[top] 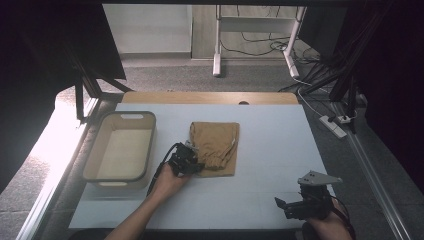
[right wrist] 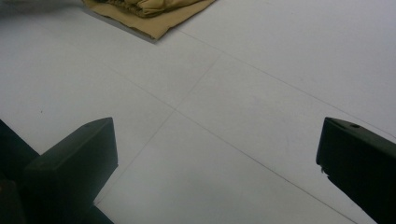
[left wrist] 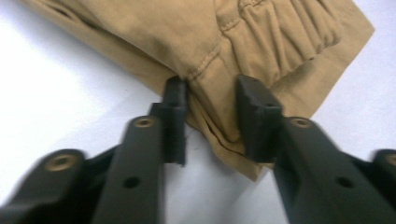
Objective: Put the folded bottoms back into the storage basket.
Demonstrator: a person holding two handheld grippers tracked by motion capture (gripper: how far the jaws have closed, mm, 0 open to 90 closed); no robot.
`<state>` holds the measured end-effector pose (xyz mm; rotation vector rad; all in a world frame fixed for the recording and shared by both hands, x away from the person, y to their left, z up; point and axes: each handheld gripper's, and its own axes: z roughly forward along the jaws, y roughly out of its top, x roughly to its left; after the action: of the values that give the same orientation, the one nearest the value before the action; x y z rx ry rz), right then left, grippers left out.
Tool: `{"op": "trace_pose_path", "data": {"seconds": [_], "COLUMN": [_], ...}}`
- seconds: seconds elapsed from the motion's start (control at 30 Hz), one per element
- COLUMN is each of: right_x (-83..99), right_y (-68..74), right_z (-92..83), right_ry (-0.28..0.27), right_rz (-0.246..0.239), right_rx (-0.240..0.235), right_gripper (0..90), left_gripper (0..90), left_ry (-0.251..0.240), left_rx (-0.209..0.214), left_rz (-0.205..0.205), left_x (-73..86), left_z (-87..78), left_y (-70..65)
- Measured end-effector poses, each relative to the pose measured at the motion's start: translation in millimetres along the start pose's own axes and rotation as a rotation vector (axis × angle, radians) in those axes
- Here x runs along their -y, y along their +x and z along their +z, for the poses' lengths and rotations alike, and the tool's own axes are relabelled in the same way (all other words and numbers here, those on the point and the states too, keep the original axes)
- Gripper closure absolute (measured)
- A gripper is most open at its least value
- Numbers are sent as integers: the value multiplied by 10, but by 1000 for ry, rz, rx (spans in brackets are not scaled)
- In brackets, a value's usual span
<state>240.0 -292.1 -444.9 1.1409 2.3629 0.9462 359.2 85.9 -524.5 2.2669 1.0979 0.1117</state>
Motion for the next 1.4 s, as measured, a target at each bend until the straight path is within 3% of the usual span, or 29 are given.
{"op": "trace_pose_path", "data": {"seconds": [0.2,0.67,0.8,1.17,1.4], "right_x": [-3,-13,-43,-149,-204], "right_y": [2,23,46,79,112], "right_z": [1,-20,-32,-35,22], "right_ry": [7,-18,-50,-111,-121], "right_rz": [-5,-31,-31,-69,-130], "right_rx": [1,-24,-59,-98,-53], "right_gripper": [0,0,0,0,0], "left_gripper": [787,792,792,791,790], "left_ry": [2,-28,-31,-27,-31], "left_rx": [25,5,-8,-3,-5], "left_rz": [-34,3,13,26,28], "left_x": [-8,27,32,26,31], "left_z": [1,5,4,4,6], "left_y": [21,-4,-22,-13,-16]}}
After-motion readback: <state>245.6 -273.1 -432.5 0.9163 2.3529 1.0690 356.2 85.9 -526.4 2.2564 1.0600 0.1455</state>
